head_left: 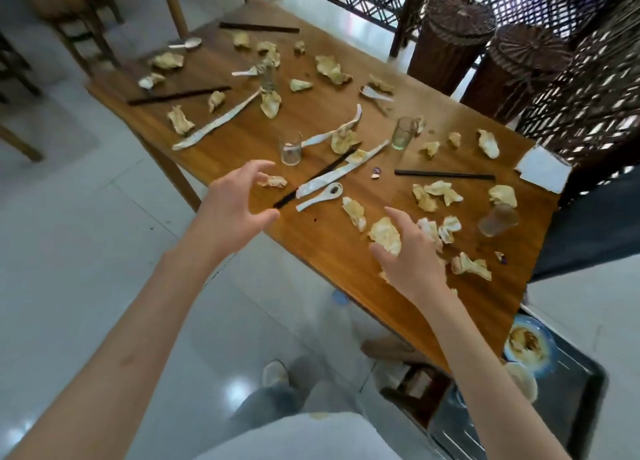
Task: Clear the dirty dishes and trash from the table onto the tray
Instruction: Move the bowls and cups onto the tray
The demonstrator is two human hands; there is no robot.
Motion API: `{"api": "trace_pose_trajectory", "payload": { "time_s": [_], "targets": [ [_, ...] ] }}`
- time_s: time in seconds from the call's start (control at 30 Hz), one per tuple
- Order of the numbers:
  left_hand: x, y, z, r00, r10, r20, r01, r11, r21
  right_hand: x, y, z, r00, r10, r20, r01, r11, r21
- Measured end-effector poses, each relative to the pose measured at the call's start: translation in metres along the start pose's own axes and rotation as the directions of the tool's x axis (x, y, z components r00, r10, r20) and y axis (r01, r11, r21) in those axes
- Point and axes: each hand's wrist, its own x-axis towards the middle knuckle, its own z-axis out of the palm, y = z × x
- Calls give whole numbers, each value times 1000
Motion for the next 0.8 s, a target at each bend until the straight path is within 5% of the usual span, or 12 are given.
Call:
{"api": "trace_pose_trajectory", "payload": {
  "time_s": [0.33, 0.8],
  "targets": [
    [110, -118, -26, 998, -60, 21, 59, 997, 41, 110, -70, 77, 993, 2, 121, -5, 1000, 19],
    [286, -201, -29, 986, 80, 145, -87, 995, 44, 269, -110, 149, 977, 113, 182, -100, 991, -84]
  ]
}}
